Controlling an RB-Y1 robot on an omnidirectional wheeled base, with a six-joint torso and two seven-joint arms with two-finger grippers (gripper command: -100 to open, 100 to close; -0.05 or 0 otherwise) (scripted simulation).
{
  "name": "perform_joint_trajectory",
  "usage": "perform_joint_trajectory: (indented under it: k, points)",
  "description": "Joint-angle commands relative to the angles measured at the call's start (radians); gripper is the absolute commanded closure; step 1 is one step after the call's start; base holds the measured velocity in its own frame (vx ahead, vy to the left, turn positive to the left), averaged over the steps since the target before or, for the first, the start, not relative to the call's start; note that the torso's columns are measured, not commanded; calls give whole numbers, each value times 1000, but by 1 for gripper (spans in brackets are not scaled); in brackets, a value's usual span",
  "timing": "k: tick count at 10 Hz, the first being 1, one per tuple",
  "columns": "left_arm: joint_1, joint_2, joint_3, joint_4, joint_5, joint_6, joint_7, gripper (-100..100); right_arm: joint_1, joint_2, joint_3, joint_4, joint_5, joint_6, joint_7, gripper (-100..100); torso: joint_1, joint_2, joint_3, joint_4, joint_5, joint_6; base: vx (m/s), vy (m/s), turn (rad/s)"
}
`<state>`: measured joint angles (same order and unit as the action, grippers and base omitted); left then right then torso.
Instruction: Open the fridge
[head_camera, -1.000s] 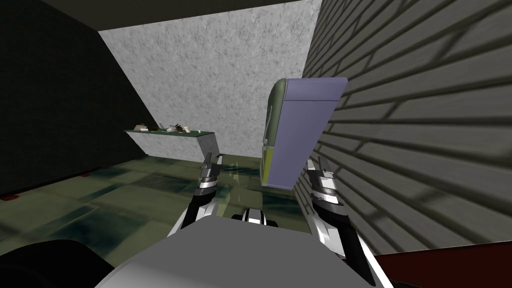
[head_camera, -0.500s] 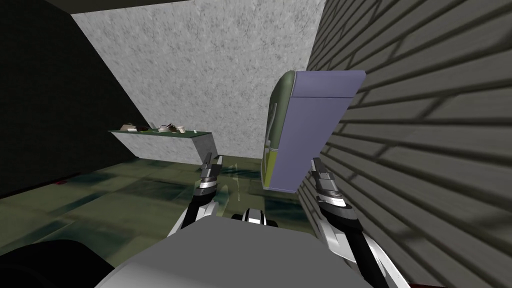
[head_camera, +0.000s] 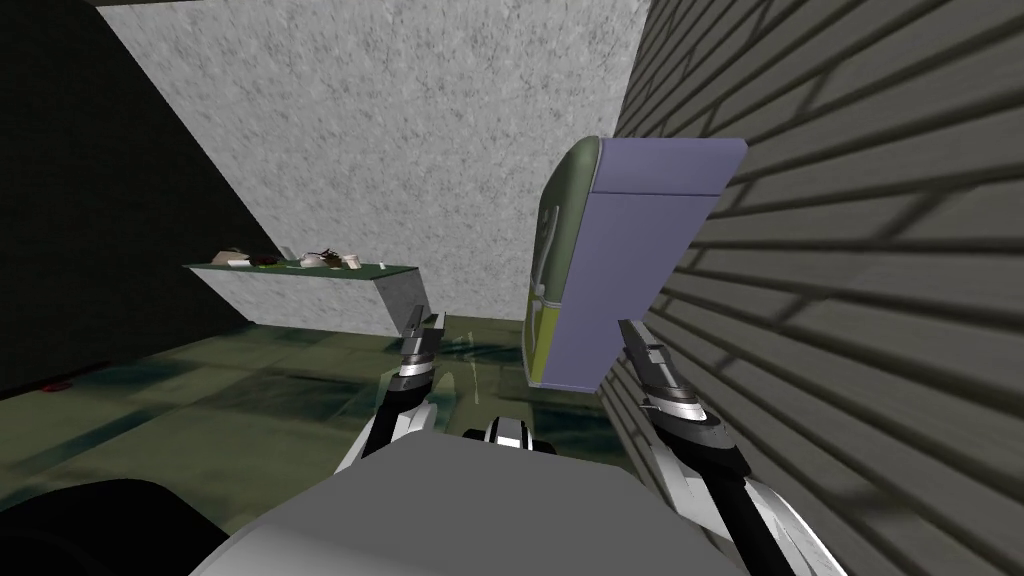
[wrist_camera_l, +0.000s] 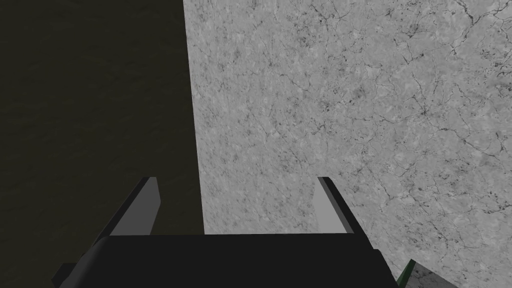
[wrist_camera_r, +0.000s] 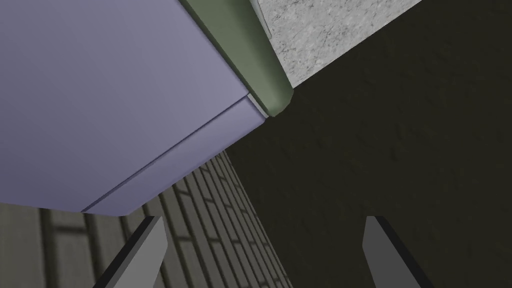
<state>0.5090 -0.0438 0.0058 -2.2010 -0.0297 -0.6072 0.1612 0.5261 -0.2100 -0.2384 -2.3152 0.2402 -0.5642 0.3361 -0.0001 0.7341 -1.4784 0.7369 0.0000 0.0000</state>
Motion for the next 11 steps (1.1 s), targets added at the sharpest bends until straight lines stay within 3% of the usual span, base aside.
perform_joint_trajectory:
  k: [1, 6, 11]
  points:
    - [0, 0, 0, 0, 0, 0, 0, 0, 12, -7, -38, 1, 70, -21, 73, -100, 0, 4, 2, 1, 0, 0, 115, 95, -27]
    - [0, 0, 0, 0, 0, 0, 0, 0, 26, -11, -86, 4, 157, -47, 170, -100, -2, 3, 2, 1, -1, 0, 109, 87, -38]
    - [0, 0, 0, 0, 0, 0, 0, 0, 47, -12, -160, 9, 284, -91, 302, -100, 0, 4, 3, 1, 0, 0, 115, 73, -35]
